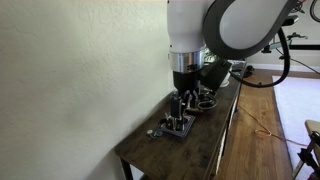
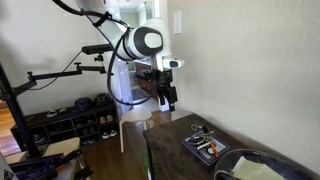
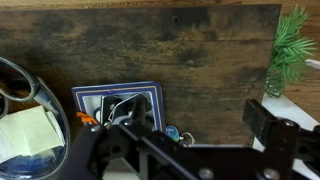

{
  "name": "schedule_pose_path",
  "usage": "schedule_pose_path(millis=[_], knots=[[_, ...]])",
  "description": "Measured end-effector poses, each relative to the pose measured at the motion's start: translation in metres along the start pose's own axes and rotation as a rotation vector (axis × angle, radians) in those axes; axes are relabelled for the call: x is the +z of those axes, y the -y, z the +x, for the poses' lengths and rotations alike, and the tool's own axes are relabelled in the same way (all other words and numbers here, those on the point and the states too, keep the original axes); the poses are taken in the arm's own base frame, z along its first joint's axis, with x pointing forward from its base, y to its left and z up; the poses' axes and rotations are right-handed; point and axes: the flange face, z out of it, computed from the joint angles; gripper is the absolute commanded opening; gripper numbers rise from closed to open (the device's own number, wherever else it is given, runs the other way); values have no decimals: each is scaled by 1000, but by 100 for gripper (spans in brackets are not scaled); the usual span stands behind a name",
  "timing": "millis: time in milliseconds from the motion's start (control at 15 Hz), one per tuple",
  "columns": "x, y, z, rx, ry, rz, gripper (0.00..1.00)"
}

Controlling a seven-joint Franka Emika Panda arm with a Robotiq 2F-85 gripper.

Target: Pick up the key holders and place them in the key storage bowl.

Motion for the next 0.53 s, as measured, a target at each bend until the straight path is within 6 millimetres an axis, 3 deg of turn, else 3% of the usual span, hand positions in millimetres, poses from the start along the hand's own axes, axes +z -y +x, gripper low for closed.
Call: schedule_pose_path(millis=[533], knots=[[34, 6, 47, 128, 2, -1, 100]])
